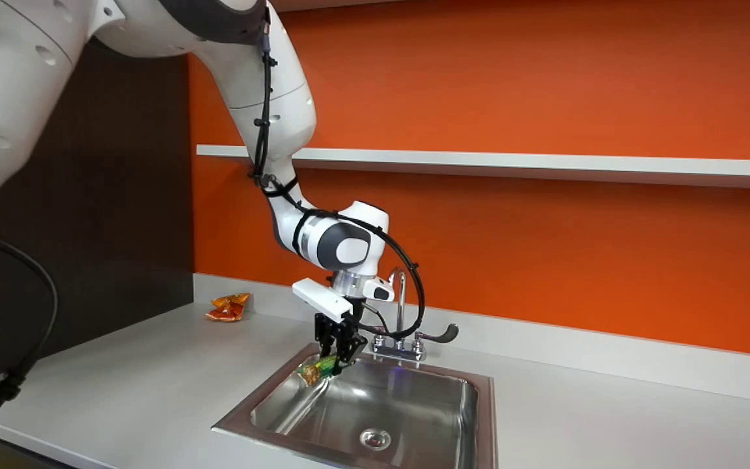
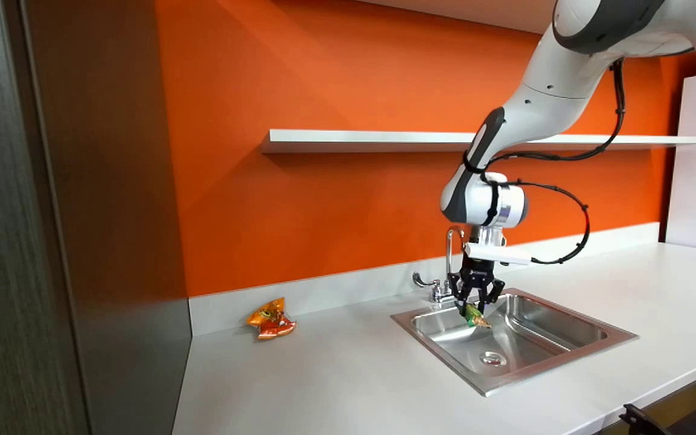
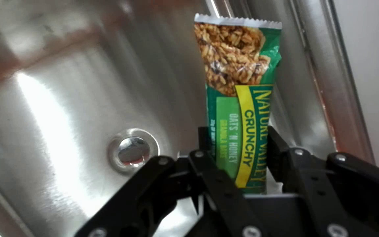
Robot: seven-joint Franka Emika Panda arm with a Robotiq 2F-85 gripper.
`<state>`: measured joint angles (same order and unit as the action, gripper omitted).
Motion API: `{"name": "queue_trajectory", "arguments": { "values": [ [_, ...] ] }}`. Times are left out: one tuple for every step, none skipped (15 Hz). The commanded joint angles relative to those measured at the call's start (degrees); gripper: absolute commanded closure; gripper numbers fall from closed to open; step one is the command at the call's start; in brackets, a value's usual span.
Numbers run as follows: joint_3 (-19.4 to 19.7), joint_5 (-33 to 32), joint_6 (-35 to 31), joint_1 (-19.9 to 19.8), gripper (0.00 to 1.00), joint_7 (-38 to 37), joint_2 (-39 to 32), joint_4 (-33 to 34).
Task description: Pick up a pack of snack and put it in the sink
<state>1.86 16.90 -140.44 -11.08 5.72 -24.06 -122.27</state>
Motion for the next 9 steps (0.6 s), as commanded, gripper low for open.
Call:
{"name": "queue_trajectory", "arguments": {
  "values": [
    [-0.22,1.3,0.04,-1.37,0.82,1.15,-3.52,1.83],
    [-0.3,1.31,-0.05,-1.48,0.82,1.06,-4.44,2.1],
    [-0.42,1.32,-0.07,-1.58,0.82,1.01,-5.24,2.34],
    [-0.51,1.26,-0.2,-1.61,0.82,0.88,-6.21,2.7],
    [-0.62,1.26,-0.32,-1.64,0.82,0.78,-7.16,3.09],
    [-0.67,1.14,-0.4,-1.65,0.82,0.71,-8.0,3.48],
    [-0.78,1.09,-0.54,-1.66,0.82,0.6,-9.04,4.03],
    [-0.8,0.97,-0.82,-1.59,0.82,0.4,-10.0,4.57],
    [-0.94,0.95,-0.94,-1.61,0.82,0.37,-10.94,5.19]
  ]
}}
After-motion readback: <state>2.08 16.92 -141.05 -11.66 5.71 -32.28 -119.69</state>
